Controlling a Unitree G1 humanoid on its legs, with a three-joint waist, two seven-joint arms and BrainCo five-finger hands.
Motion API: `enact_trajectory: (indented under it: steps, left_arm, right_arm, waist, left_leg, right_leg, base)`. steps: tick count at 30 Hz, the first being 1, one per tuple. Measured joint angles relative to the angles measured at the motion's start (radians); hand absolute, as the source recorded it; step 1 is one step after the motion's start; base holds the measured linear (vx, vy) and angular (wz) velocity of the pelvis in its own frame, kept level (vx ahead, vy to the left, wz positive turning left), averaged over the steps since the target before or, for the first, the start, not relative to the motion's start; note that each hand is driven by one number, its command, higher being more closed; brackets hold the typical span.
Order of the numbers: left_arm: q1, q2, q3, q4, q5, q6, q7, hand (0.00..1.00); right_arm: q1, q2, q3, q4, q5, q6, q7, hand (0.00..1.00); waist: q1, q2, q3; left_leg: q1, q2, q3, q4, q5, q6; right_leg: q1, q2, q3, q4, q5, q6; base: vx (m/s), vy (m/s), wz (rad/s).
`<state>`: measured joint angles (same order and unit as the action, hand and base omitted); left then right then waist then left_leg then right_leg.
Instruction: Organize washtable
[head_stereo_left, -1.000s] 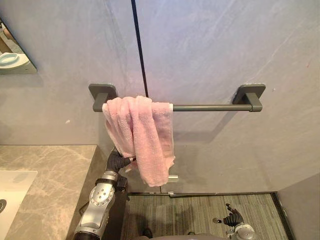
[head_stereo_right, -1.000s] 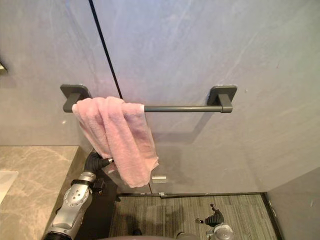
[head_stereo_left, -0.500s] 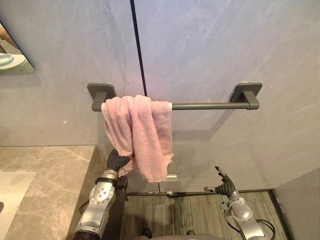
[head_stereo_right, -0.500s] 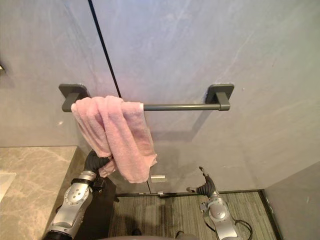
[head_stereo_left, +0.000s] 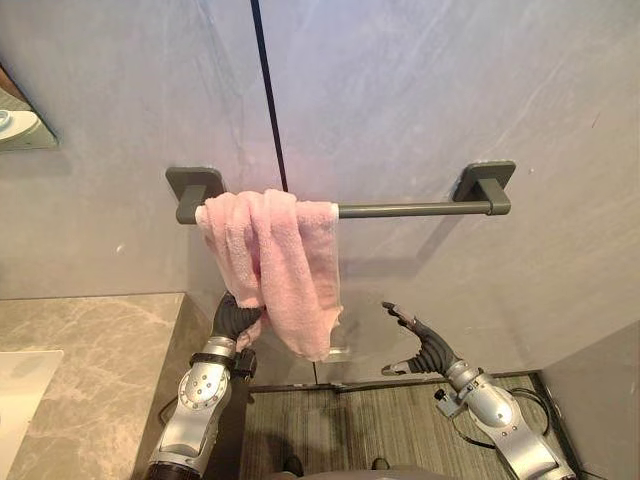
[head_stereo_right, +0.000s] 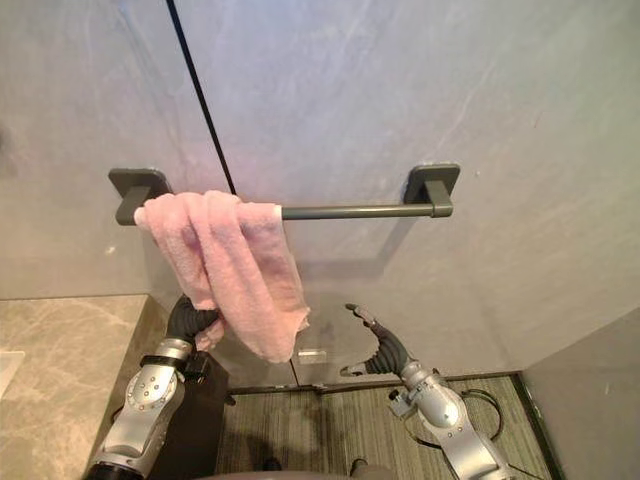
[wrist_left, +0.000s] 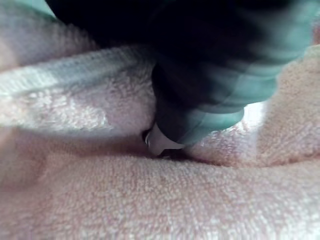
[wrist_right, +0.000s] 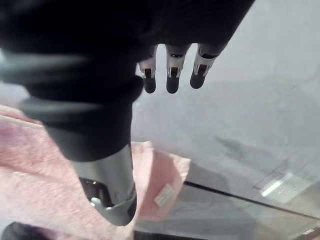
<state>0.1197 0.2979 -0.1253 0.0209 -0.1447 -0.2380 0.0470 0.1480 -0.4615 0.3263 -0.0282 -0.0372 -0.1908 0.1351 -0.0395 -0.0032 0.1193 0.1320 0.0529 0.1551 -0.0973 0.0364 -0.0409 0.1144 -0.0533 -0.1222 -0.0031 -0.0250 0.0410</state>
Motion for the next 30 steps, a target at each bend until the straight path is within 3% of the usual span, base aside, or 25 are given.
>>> enact_trajectory:
  steps: [11, 16, 30]
  left_arm:
    - [0.0, -0.013, -0.053, -0.014, -0.001, -0.006, 0.001, 1.0]
    - [0.0, -0.021, -0.067, 0.0, -0.001, -0.008, 0.001, 1.0]
    - [0.035, -0.049, -0.059, 0.03, -0.002, -0.01, 0.0, 1.0]
  right_arm:
    - [-0.175, 0.038, 0.104, 0.008, 0.087, 0.0, -0.006, 0.0]
    - [-0.211, 0.078, 0.106, 0.058, 0.108, 0.002, -0.033, 0.0]
    - [-0.317, 0.143, 0.097, 0.095, 0.128, 0.002, -0.071, 0.0]
  waist:
    - [0.009, 0.003, -0.011]
    - [0.027, 0.003, -0.027]
    - [0.033, -0.01, -0.036]
  left_leg:
    - [-0.02, 0.0, -0.015, 0.001, 0.001, 0.0]
    - [-0.023, -0.001, -0.021, 0.001, 0.003, 0.002]
    - [-0.031, 0.001, -0.053, 0.0, 0.02, 0.001]
  right_leg:
    - [-0.011, 0.0, -0.01, -0.002, 0.0, 0.0]
    - [-0.01, 0.0, -0.015, -0.002, 0.0, -0.001]
    - [-0.007, 0.0, -0.039, 0.006, 0.0, -0.001]
  base:
    - [0.01, -0.007, 0.03]
    - [-0.02, -0.007, 0.02]
    - [-0.04, -0.01, 0.06]
